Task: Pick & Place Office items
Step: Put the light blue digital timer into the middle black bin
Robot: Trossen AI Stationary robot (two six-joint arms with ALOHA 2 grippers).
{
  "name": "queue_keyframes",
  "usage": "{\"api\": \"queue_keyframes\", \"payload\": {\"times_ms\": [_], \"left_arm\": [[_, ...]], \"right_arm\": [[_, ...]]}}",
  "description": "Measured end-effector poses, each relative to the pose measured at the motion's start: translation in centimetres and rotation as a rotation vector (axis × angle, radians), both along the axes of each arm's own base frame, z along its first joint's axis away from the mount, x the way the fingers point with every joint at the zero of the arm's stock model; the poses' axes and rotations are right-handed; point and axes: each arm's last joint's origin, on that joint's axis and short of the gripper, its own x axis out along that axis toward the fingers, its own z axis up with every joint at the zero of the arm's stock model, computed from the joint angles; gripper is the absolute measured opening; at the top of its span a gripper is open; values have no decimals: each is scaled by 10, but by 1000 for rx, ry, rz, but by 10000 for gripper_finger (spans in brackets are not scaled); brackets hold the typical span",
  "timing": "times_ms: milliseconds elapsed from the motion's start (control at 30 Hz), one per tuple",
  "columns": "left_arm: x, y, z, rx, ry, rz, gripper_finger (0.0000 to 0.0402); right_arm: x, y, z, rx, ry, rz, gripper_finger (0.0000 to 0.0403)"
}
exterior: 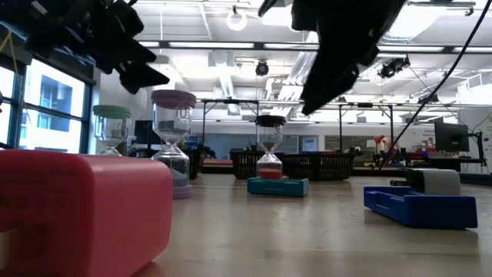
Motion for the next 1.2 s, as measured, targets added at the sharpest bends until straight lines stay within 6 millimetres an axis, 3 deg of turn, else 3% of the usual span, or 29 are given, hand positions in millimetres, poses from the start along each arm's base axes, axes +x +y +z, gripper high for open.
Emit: {"api": "queue_keyframes", "payload": {"times_ms": [233, 500, 833, 1200], "left_arm": [[1, -8, 0, -41, 2, -35, 301], [3, -15, -1, -40, 7, -49, 301], [7, -21, -3, -40, 13, -68, 301], [8, -23, -4, -40, 17, -80, 301]], "right_arm": [[-12, 18, -30, 1, 6, 82, 317], [-1, 40, -57, -130, -60, 163, 317], [9, 26, -69, -96, -60, 27, 317], [13, 25, -80, -78, -37, 69, 317]]}}
